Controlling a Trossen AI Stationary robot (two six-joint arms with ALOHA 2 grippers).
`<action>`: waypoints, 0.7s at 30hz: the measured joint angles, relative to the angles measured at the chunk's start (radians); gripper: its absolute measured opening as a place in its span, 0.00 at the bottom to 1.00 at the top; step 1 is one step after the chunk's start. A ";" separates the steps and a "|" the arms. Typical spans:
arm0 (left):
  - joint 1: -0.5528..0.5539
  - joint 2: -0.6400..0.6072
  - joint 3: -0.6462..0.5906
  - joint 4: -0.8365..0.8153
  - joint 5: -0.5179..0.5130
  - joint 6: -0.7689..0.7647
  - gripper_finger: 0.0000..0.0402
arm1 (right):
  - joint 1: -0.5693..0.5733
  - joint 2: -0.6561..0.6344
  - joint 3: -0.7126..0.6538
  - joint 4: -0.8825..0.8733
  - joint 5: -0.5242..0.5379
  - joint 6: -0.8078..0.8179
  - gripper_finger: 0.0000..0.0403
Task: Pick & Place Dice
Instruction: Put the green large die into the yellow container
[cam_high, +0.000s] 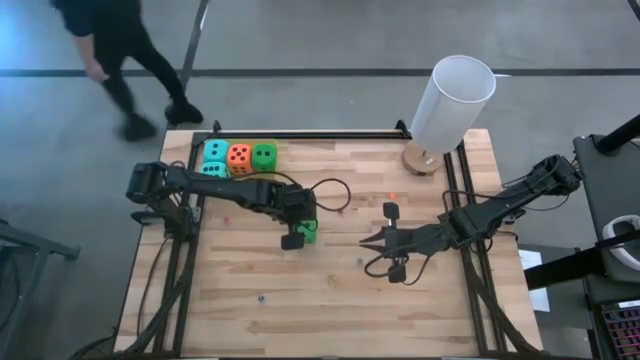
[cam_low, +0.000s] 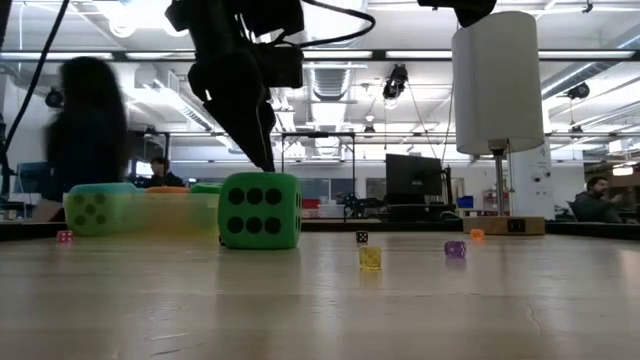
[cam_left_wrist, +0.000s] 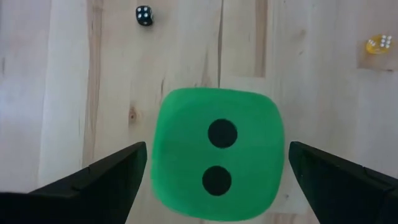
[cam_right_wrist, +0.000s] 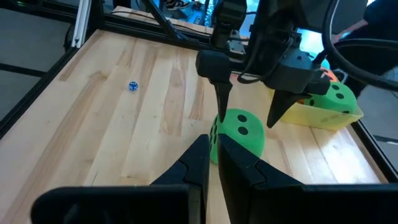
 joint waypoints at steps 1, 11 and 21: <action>0.002 0.000 -0.001 0.000 0.000 0.000 0.99 | 0.000 0.000 0.000 0.000 0.000 0.000 0.07; 0.004 -0.001 -0.030 0.019 0.003 -0.004 0.99 | 0.000 0.000 0.000 0.000 0.000 0.000 0.07; 0.005 -0.001 -0.033 0.022 0.010 -0.004 1.00 | 0.000 0.000 0.000 0.000 0.000 0.000 0.07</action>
